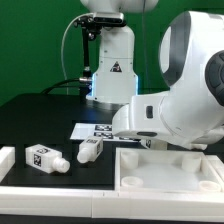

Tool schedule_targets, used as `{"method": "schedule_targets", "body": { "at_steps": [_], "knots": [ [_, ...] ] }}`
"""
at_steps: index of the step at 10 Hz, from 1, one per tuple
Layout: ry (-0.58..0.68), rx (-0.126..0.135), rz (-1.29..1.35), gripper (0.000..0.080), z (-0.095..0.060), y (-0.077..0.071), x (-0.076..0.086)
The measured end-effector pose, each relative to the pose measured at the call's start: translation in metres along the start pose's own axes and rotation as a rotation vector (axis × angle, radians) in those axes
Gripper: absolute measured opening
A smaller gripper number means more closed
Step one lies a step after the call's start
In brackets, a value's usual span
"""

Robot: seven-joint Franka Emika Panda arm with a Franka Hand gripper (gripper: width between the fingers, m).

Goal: Assemble square table

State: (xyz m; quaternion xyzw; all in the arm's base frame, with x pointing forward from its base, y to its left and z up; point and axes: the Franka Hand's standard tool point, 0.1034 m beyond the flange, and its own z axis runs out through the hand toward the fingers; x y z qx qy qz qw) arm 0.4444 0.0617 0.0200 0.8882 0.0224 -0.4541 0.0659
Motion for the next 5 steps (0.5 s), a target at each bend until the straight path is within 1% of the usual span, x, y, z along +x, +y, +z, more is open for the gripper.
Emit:
{"method": "schedule_targets", "body": {
  "at_steps": [2,4,5],
  "knots": [
    [-0.019,-0.002,0.088,0.0649,0.0054,0.0000,-0.0006],
    [-0.020,-0.006,0.120,0.0649,0.0125,0.0002,0.0006],
    [-0.021,-0.007,0.121,0.0649,0.0129,-0.0011,0.0004]
  ]
}}
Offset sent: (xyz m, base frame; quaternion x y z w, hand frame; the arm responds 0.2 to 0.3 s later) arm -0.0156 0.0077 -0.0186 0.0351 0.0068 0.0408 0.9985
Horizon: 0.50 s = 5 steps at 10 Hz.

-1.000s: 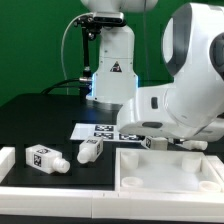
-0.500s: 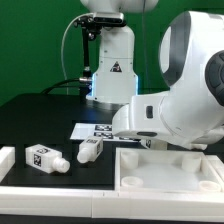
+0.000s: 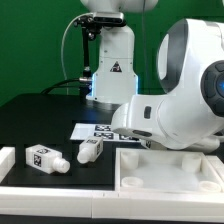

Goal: Assemble square table

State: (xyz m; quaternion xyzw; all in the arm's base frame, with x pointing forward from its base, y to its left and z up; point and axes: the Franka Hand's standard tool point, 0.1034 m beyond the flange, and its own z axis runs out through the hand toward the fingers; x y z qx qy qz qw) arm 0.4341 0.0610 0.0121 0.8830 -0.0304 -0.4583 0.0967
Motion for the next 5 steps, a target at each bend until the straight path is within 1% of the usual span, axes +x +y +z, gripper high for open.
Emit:
{"method": "schedule_targets", "body": {
  "at_steps": [1,3,4,5],
  "knots": [
    [0.000,0.002,0.001,0.0649,-0.0001,0.0010,0.0003],
    [0.000,0.003,0.002,0.0387,-0.0001,0.0017,0.0004],
    [-0.004,0.003,0.003,0.0387,-0.0002,0.0021,-0.0003],
    [-0.006,0.004,0.003,0.0292,-0.0008,0.0023,-0.0011]
  ]
}}
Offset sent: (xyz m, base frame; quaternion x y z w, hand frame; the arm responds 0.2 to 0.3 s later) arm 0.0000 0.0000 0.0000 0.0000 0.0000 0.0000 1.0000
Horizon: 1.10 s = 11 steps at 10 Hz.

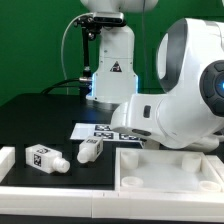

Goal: Assemble square table

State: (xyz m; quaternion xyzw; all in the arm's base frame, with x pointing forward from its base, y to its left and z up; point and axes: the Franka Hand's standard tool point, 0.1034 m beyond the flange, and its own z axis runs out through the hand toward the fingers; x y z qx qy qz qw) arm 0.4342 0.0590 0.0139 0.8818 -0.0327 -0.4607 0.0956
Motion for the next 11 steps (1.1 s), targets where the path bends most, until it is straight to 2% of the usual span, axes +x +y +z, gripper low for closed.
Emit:
{"method": "schedule_targets", "body": {
  "at_steps": [2,3,4,6,7,8,10,11],
  "knots": [
    [0.008,0.003,0.000,0.0292,-0.005,0.000,-0.001],
    [0.031,0.016,0.000,0.0289,-0.019,0.002,-0.006],
    [0.026,0.042,0.009,0.0289,-0.036,0.009,-0.016],
    [0.104,0.110,0.048,0.0288,-0.087,0.035,-0.028],
    [0.104,0.129,0.097,0.0288,-0.090,0.043,-0.028],
    [0.173,0.130,0.096,0.0288,-0.092,0.042,-0.019],
    [0.367,0.158,0.084,0.0288,-0.103,0.032,-0.019],
    [0.490,0.211,0.080,0.0288,-0.119,0.022,-0.023]
  ]
}}
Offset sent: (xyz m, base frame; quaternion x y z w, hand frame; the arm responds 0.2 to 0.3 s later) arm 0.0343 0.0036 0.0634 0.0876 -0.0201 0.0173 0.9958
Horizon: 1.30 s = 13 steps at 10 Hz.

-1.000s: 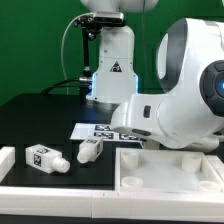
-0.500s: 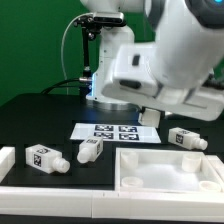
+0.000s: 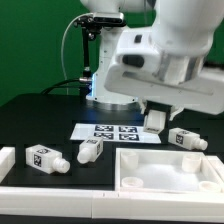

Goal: Assemble square table

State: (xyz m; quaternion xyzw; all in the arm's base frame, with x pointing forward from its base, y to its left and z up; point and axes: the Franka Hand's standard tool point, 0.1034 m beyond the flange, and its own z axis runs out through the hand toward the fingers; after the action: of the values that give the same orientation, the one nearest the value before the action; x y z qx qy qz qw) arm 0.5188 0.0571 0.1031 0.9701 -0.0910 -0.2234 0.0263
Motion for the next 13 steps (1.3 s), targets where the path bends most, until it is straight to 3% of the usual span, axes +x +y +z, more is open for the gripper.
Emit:
{"method": "schedule_targets", "body": {
  "at_steps": [1,2,3,4,7,10,11,13],
  "knots": [
    [0.157,0.080,0.018,0.0288,-0.023,-0.010,0.008],
    [0.262,0.087,0.006,0.0288,-0.044,-0.018,0.015],
    [0.386,0.072,-0.040,0.0288,-0.065,-0.029,0.029],
    [0.467,0.066,-0.063,0.0288,-0.070,-0.035,0.035],
    [0.645,0.108,-0.075,0.0288,-0.066,-0.042,0.037],
    [0.854,0.139,-0.100,0.0288,-0.092,-0.045,0.064],
    [0.911,0.146,-0.107,0.0288,-0.092,-0.049,0.067],
    [0.915,0.145,-0.111,0.0288,-0.087,-0.049,0.065]
  ]
}}
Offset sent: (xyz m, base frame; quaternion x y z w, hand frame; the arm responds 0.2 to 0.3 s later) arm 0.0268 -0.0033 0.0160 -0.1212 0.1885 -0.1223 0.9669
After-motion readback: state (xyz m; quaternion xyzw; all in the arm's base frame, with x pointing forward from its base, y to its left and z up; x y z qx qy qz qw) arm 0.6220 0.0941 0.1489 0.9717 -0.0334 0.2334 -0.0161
